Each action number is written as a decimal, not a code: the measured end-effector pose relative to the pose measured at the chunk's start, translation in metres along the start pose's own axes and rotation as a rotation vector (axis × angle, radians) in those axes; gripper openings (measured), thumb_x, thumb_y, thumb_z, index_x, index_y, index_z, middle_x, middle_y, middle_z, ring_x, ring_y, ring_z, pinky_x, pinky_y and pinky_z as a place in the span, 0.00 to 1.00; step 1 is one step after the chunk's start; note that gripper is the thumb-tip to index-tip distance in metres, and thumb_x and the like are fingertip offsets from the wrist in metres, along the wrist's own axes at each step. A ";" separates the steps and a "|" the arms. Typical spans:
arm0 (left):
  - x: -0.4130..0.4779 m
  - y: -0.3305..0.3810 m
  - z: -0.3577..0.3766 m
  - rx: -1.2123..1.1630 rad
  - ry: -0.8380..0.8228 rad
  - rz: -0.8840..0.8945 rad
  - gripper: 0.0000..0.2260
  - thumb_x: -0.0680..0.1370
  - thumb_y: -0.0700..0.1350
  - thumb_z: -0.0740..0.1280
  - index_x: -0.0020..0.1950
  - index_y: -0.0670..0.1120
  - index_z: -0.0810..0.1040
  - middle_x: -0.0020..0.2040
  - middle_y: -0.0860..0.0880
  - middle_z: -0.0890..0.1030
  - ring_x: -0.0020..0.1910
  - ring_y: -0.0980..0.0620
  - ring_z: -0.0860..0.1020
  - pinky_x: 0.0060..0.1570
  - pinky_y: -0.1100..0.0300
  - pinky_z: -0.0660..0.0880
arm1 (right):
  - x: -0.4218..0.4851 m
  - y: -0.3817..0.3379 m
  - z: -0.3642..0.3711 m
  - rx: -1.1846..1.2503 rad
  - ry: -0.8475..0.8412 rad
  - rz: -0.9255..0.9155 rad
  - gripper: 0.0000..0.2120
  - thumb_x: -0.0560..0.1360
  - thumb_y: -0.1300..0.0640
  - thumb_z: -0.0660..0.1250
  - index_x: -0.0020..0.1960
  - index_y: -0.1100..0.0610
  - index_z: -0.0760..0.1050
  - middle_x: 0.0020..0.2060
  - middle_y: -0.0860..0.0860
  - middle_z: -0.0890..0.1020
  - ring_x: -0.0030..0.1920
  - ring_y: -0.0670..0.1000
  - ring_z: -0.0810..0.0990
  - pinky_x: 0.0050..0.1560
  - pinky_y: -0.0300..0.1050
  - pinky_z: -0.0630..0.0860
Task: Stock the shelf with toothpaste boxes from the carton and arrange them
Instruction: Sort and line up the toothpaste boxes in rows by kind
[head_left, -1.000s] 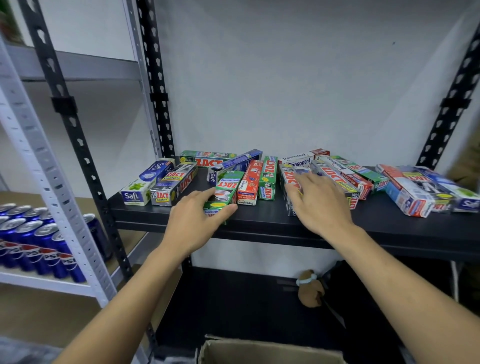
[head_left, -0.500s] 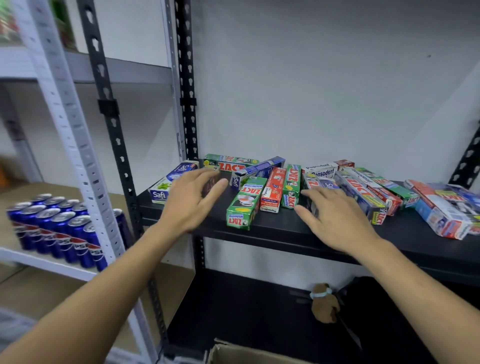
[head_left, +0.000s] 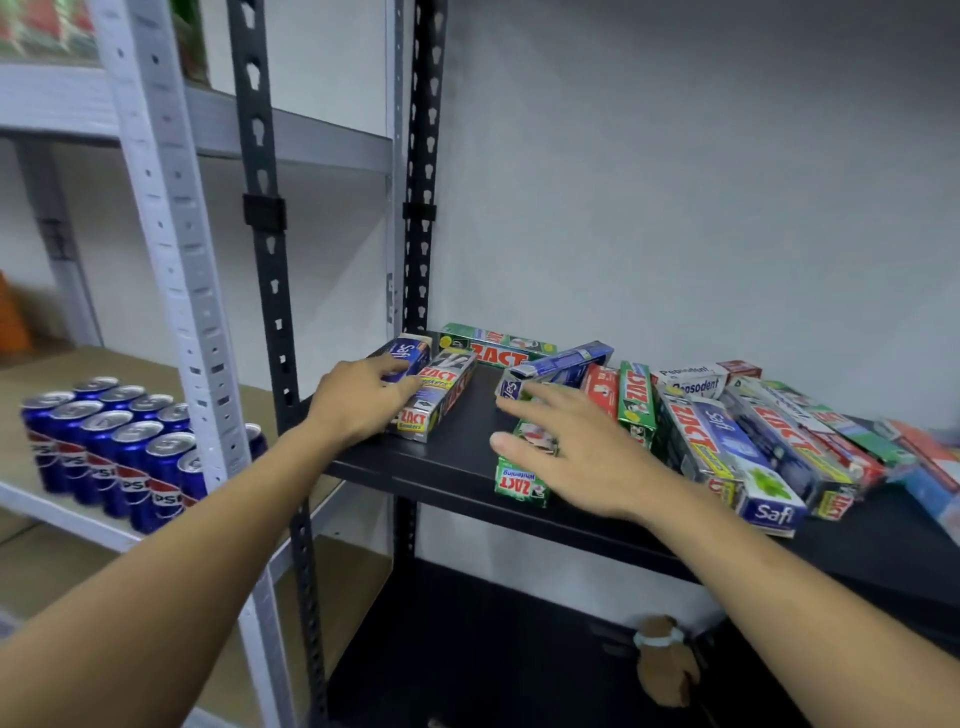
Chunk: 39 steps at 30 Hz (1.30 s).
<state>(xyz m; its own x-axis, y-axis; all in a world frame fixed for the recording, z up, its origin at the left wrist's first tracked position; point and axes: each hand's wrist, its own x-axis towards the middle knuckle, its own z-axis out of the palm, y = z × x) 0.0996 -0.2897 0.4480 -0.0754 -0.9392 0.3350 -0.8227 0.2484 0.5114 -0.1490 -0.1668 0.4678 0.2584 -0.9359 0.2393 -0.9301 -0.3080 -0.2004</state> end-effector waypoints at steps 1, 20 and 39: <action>-0.001 0.002 0.002 -0.005 0.012 0.018 0.20 0.78 0.63 0.63 0.68 0.58 0.77 0.66 0.50 0.79 0.60 0.45 0.78 0.56 0.54 0.73 | 0.001 0.001 0.005 -0.013 -0.034 -0.006 0.31 0.75 0.27 0.48 0.75 0.37 0.60 0.78 0.44 0.56 0.78 0.48 0.51 0.77 0.56 0.50; 0.012 -0.007 -0.011 -0.553 -0.137 -0.147 0.16 0.81 0.58 0.61 0.62 0.54 0.81 0.59 0.56 0.82 0.54 0.54 0.81 0.60 0.55 0.74 | 0.065 0.042 -0.031 0.116 0.194 0.112 0.18 0.77 0.41 0.63 0.63 0.46 0.76 0.57 0.46 0.82 0.50 0.45 0.76 0.44 0.39 0.70; 0.030 -0.021 0.000 -0.734 -0.198 -0.199 0.17 0.75 0.41 0.68 0.60 0.56 0.82 0.52 0.53 0.86 0.46 0.53 0.85 0.44 0.56 0.78 | 0.229 0.106 -0.011 -0.213 -0.106 0.182 0.15 0.74 0.47 0.71 0.60 0.47 0.80 0.62 0.52 0.79 0.60 0.53 0.76 0.59 0.46 0.73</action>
<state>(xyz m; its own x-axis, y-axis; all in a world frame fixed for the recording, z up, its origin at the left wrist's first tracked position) 0.1144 -0.3228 0.4476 -0.1210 -0.9902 0.0702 -0.2532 0.0992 0.9623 -0.1912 -0.4117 0.5118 0.0978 -0.9885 0.1154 -0.9946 -0.1012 -0.0239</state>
